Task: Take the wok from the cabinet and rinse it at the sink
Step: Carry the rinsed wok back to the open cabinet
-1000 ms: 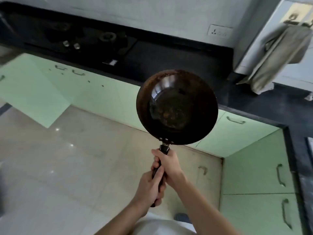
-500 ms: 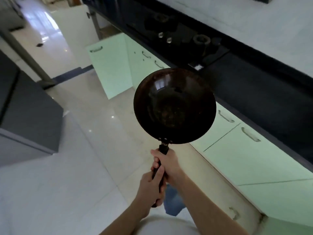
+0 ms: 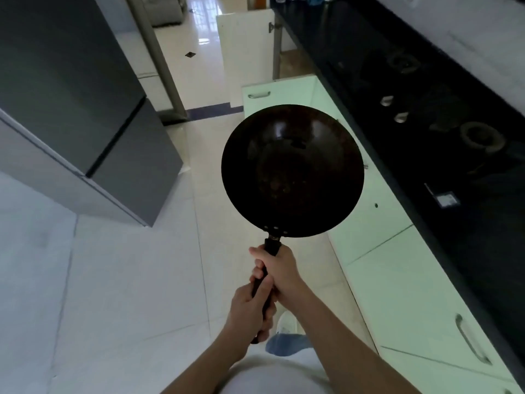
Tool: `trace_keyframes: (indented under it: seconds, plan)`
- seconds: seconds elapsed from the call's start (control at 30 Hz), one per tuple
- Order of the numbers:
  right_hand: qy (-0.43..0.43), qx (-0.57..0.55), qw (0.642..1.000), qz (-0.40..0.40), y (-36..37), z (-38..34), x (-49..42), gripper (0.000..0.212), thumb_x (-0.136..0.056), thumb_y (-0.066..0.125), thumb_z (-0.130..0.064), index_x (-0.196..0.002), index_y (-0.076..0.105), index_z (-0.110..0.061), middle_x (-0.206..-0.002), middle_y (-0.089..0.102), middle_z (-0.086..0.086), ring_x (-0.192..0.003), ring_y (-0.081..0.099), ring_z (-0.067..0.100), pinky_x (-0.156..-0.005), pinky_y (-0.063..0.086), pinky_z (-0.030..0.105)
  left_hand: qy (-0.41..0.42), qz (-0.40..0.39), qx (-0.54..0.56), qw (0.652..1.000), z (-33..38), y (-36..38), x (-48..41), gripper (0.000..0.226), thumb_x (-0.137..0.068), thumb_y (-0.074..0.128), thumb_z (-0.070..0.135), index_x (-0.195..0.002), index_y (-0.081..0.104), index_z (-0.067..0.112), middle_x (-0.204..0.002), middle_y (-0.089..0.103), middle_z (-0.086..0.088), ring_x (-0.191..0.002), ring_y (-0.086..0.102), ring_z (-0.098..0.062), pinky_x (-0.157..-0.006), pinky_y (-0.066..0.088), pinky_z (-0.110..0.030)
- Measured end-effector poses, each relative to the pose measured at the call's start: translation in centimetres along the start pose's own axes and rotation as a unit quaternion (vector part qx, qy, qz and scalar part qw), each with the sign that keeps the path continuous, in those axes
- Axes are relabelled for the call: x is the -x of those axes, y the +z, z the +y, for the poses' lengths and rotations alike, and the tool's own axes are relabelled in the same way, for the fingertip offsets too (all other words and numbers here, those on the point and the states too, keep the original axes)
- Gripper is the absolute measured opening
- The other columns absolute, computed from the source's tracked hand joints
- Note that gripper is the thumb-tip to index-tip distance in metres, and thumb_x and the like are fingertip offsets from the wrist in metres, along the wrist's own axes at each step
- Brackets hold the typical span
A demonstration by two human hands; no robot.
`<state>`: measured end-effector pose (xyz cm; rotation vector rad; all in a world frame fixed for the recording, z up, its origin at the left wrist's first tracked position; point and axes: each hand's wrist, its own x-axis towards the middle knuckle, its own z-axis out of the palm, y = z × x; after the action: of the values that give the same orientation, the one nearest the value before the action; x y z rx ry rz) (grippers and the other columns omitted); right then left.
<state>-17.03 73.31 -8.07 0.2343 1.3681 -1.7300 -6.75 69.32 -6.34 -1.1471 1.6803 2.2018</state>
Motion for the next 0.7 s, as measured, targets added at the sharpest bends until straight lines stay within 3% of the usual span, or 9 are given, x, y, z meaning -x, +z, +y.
trace_keyframes:
  seconds: [0.33,0.7]
  plan:
    - [0.046,0.061,0.994,-0.077,3.4,-5.1,-8.4,0.023,-0.092,0.063,-0.002,-0.079,0.045,-0.009,-0.053,0.044,0.002,-0.042,0.043,0.017,-0.050,0.047,0.031,0.006,0.107,0.051,0.993,5.3,-0.8,-6.4,0.041,-0.098,0.049,0.039,-0.071,0.049,0.008,-0.051,0.041,-0.004,-0.037,0.029,-0.015,-0.039,0.025,-0.024]
    - [0.055,0.093,0.991,-0.084,12.4,-9.5,-20.3,0.026,-0.093,0.061,-0.001,-0.075,0.045,-0.010,-0.053,0.044,0.002,-0.041,0.042,0.015,-0.048,0.048,0.029,0.006,0.112,0.085,0.990,12.6,-9.3,-16.7,0.043,-0.098,0.047,0.039,-0.068,0.045,0.008,-0.048,0.038,-0.002,-0.036,0.026,-0.014,-0.040,0.022,-0.023]
